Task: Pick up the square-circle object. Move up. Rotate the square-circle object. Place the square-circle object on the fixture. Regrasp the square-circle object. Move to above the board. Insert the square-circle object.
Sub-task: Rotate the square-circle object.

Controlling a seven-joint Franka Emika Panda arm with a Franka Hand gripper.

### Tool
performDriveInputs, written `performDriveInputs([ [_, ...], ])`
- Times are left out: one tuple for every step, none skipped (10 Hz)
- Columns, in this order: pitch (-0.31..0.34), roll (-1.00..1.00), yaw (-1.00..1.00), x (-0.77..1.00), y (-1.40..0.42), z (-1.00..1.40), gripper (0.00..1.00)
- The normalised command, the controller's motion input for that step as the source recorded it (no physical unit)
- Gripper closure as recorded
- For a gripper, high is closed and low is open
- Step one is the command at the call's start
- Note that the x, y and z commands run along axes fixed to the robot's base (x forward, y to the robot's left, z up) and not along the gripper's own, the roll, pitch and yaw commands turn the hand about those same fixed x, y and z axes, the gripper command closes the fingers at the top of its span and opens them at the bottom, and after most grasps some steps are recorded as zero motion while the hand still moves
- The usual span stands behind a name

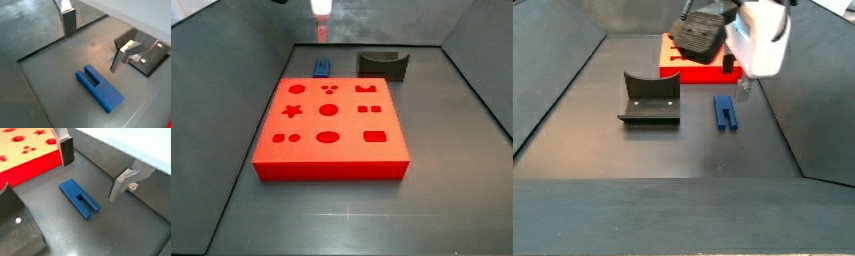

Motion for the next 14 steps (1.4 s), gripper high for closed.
performDriveInputs([
  [-0.003,0.00,1.00,0.04,0.00,-0.04,0.00],
  [-0.004,0.00,1.00,0.04,0.00,-0.04,0.00],
  [-0.004,0.00,1.00,0.04,0.00,-0.04,0.00],
  [-0.004,0.00,1.00,0.04,0.00,-0.04,0.00],
  [-0.004,0.00,1.00,0.04,0.00,-0.04,0.00],
  [-0.005,0.00,1.00,0.04,0.00,-0.04,0.00],
  [-0.005,0.00,1.00,0.04,0.00,-0.04,0.00],
  [-0.005,0.00,1.00,0.04,0.00,-0.04,0.00],
  [-0.006,0.00,1.00,0.04,0.00,-0.04,0.00],
  [-0.006,0.00,1.00,0.04,0.00,-0.04,0.00],
  [-0.007,0.00,1.00,0.04,0.00,-0.04,0.00],
  [-0.007,0.00,1.00,0.04,0.00,-0.04,0.00],
  [-0.009,0.00,1.00,0.04,0.00,-0.04,0.00],
  [-0.009,0.00,1.00,0.04,0.00,-0.04,0.00],
])
